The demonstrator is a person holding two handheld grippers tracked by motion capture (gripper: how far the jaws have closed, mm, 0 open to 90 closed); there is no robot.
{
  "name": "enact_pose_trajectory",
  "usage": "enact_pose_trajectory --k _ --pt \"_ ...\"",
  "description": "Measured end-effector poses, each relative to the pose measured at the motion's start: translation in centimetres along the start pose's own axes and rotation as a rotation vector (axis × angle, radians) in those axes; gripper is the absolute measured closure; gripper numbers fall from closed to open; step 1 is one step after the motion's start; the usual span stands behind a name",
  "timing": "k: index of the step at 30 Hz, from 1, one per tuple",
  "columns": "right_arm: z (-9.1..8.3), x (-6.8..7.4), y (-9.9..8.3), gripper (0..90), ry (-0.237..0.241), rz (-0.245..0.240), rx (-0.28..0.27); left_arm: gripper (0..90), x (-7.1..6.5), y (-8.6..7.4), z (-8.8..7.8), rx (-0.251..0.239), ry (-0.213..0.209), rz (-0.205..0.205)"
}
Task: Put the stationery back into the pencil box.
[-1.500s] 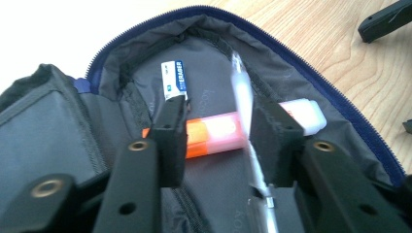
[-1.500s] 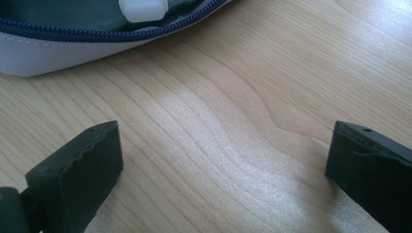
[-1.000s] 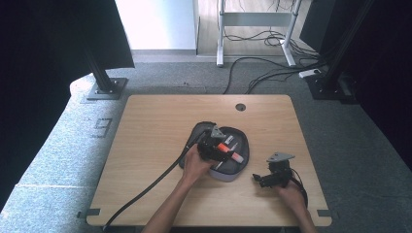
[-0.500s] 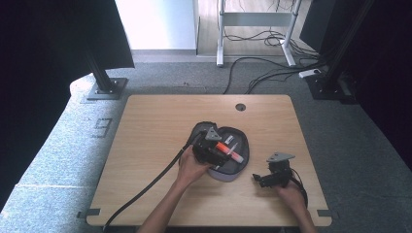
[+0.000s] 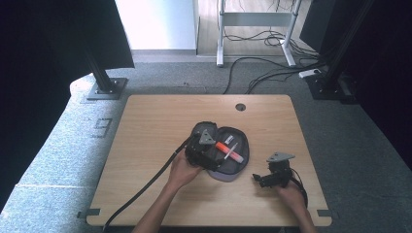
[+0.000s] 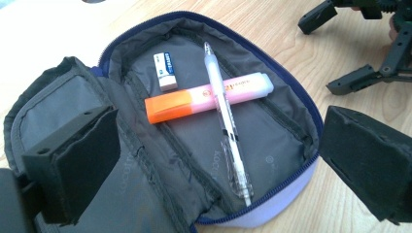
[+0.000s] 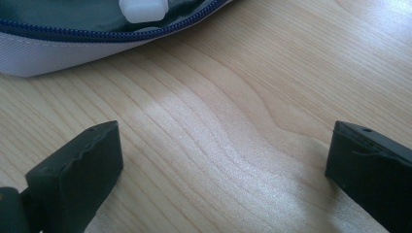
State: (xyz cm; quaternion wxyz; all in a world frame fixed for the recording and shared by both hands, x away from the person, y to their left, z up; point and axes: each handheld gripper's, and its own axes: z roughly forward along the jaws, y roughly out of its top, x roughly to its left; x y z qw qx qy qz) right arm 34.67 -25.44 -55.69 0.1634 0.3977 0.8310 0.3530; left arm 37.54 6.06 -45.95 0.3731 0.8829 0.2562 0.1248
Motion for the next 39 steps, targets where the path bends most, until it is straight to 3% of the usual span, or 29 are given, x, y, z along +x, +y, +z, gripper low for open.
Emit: enact_pose_trajectory --k 17,39 --pt "0.0 0.0 0.0 0.0 0.000 0.000 0.001 0.0 0.5 -1.8 -2.9 -0.035 0.017 -0.002" --pt "0.0 0.0 0.0 0.0 0.000 -0.001 0.001 0.0 1.9 -5.8 -5.8 -0.058 0.050 -0.054"
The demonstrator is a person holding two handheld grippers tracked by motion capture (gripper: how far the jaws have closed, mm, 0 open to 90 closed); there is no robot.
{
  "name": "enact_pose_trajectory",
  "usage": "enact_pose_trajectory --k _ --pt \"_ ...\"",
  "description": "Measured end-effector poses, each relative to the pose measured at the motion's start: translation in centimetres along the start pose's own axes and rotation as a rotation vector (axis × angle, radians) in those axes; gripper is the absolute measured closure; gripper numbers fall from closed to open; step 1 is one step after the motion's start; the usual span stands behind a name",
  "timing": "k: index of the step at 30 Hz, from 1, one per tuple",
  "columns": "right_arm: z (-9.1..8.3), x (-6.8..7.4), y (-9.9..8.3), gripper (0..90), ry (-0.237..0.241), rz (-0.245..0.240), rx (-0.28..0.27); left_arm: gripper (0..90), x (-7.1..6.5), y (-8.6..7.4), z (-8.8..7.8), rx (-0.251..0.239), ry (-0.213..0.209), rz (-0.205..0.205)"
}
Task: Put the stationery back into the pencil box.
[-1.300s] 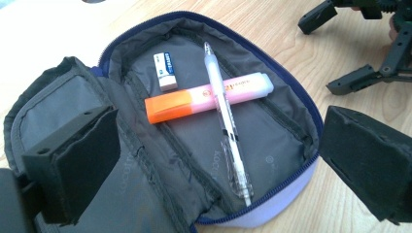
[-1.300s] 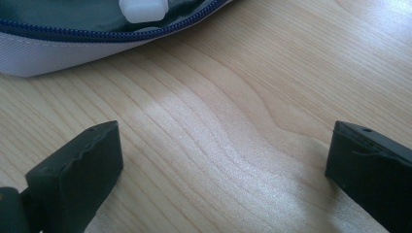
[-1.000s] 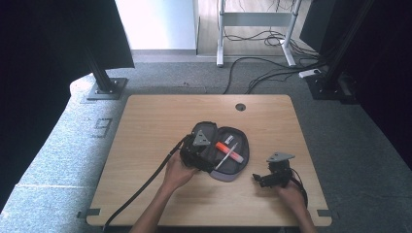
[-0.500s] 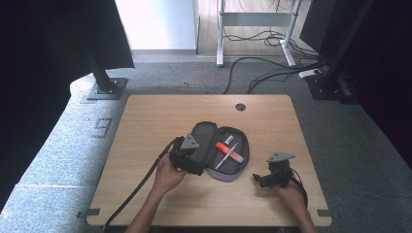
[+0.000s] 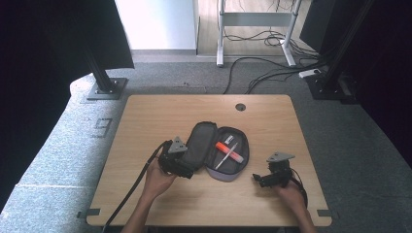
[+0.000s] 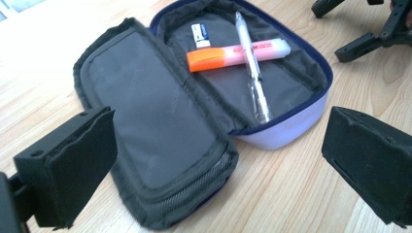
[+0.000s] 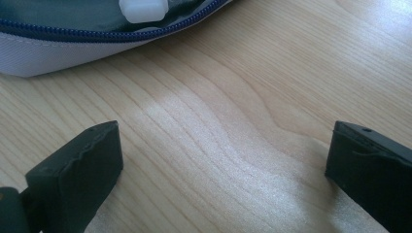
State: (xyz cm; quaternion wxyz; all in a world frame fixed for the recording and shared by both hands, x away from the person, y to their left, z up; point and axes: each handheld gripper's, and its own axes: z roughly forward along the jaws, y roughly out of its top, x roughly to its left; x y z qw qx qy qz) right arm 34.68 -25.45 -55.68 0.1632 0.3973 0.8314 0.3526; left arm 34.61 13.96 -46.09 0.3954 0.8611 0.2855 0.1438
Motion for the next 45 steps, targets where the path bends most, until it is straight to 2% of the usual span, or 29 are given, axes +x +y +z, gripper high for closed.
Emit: enact_pose_trajectory --k 8,24,37,45 --pt "0.0 0.0 0.0 0.0 0.000 0.000 0.000 0.0 0.6 -1.7 -0.6 -0.005 0.009 -0.019" --pt "0.0 0.0 0.0 0.0 -0.001 0.000 0.000 0.0 2.1 -6.2 -0.5 0.007 0.024 -0.063" --pt "0.0 0.0 0.0 0.0 -0.001 0.001 0.000 0.0 3.0 -9.4 1.0 0.076 0.048 -0.086" --pt "0.0 0.0 0.0 0.0 -0.001 0.001 0.001 0.0 3.2 -10.0 1.9 0.137 0.063 -0.083"
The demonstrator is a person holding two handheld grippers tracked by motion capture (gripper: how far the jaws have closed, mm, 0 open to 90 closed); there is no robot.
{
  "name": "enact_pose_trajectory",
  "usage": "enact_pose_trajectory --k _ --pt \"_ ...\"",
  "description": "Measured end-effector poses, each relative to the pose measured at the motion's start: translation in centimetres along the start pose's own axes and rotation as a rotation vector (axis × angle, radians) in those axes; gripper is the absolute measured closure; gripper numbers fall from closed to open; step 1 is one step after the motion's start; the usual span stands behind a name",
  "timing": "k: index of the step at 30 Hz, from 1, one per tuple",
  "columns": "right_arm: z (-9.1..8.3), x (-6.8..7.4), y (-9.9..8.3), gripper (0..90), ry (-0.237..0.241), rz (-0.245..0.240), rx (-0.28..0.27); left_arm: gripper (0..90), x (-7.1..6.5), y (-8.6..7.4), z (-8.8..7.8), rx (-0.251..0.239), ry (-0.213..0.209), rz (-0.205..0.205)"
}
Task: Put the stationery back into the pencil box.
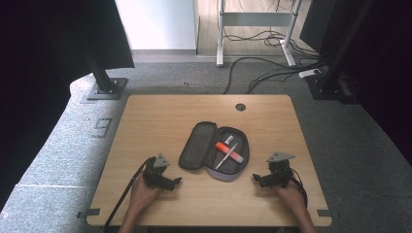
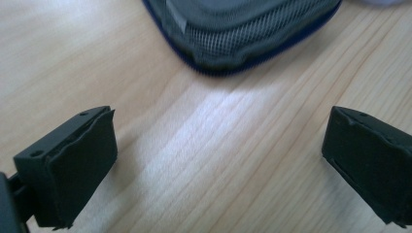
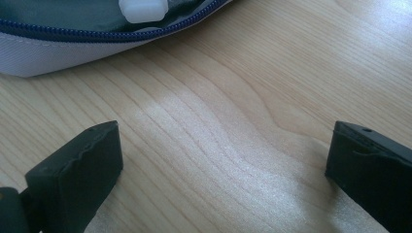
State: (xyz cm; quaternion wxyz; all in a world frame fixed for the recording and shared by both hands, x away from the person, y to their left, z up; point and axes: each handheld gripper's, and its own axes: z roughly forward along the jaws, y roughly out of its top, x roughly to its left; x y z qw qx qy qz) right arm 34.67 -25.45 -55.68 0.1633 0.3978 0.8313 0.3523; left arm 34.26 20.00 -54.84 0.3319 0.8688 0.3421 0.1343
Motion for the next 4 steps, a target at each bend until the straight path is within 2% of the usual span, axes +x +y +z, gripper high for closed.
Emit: enact_pose_trajectory --k 1,3,4 --pt "0.00 0.01 -0.01 0.0 0.000 0.001 0.000 0.0 -0.01 -0.01 0.02 0.005 0.006 0.002" --pt "0.00 0.01 -0.02 0.0 -0.001 0.001 0.000 0.0 0.21 -0.03 0.04 0.013 -0.004 -0.023" --pt "0.00 0.01 -0.02 0.0 0.000 0.001 0.000 0.0 0.27 -0.06 0.02 0.013 0.009 -0.033"
